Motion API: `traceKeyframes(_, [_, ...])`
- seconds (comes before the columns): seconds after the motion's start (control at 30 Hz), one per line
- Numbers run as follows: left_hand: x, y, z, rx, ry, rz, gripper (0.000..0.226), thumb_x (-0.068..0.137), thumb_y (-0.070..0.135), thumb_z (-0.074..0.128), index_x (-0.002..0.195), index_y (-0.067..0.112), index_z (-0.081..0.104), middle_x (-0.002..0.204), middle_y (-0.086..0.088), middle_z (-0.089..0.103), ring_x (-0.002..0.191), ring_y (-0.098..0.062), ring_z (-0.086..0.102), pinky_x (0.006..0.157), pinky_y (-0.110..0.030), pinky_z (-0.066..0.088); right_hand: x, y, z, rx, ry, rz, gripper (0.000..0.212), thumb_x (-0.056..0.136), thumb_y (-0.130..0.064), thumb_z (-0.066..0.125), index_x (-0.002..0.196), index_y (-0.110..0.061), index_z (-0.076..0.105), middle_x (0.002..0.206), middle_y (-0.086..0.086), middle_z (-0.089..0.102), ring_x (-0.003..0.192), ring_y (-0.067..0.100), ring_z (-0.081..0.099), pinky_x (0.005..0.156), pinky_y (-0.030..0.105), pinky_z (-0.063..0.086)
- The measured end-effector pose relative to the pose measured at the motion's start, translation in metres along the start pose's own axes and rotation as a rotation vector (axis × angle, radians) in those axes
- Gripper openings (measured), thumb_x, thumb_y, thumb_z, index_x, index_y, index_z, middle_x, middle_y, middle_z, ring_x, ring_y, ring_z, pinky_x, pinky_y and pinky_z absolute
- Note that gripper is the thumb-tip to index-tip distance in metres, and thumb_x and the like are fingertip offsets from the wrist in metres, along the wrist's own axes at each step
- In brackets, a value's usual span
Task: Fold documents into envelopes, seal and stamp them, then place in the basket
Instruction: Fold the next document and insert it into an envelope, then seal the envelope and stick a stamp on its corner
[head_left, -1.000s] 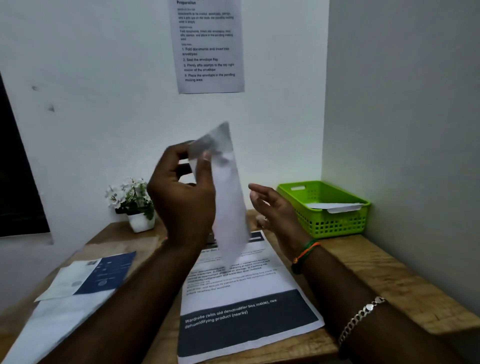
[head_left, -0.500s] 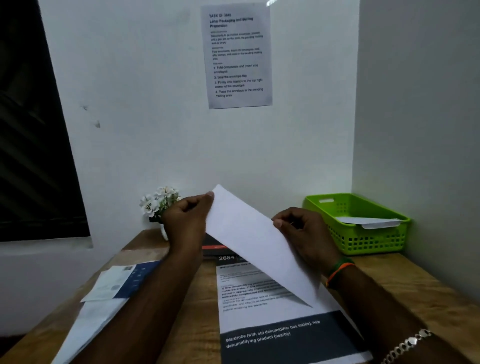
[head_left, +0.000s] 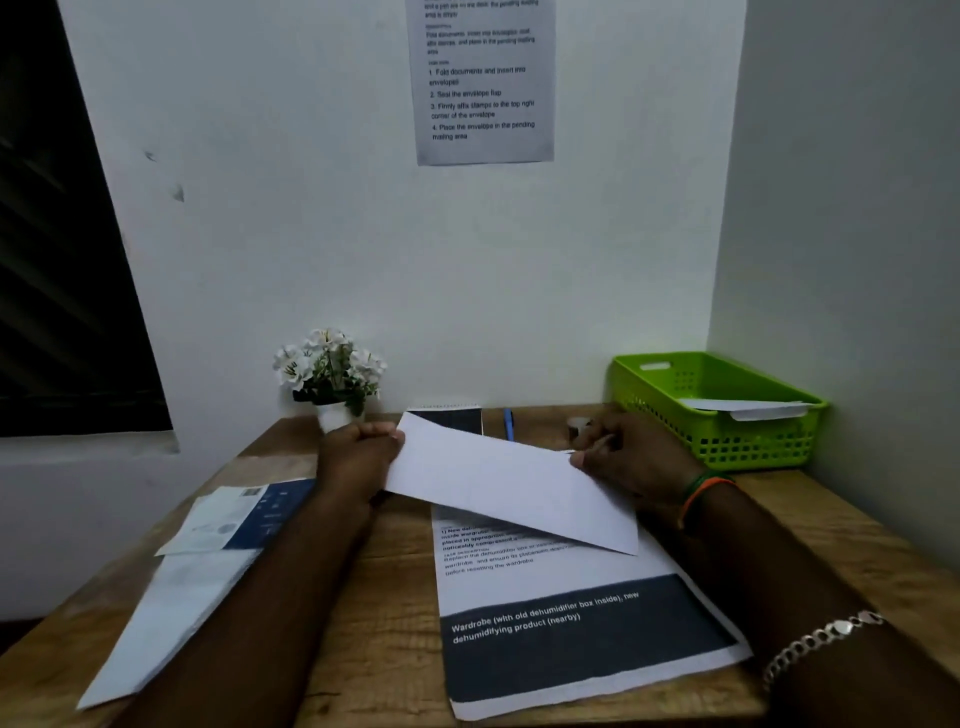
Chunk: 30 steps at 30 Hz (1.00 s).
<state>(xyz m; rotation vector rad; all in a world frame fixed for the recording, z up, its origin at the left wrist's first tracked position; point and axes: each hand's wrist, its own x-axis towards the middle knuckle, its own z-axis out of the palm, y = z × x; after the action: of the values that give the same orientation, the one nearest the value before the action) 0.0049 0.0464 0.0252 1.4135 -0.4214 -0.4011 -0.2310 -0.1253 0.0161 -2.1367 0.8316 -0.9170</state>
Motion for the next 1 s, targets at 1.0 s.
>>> traceKeyframes(1.0, [-0.008, -0.024, 0.003, 1.187, -0.533, 0.604, 0.026, 0.089, 0.05, 0.068, 0.113, 0.04, 0.065, 0.115, 0.012, 0.056, 0.113, -0.012, 0.053, 0.101, -0.037, 0.047, 0.053, 0.009, -0.013, -0.436, 0.252, 0.172, 0.021, 0.08, -0.002, 0.066, 0.089, -0.019, 0.074, 0.092, 0.009, 0.074, 0.089, 0.025, 0.068, 0.074, 0.024, 0.052])
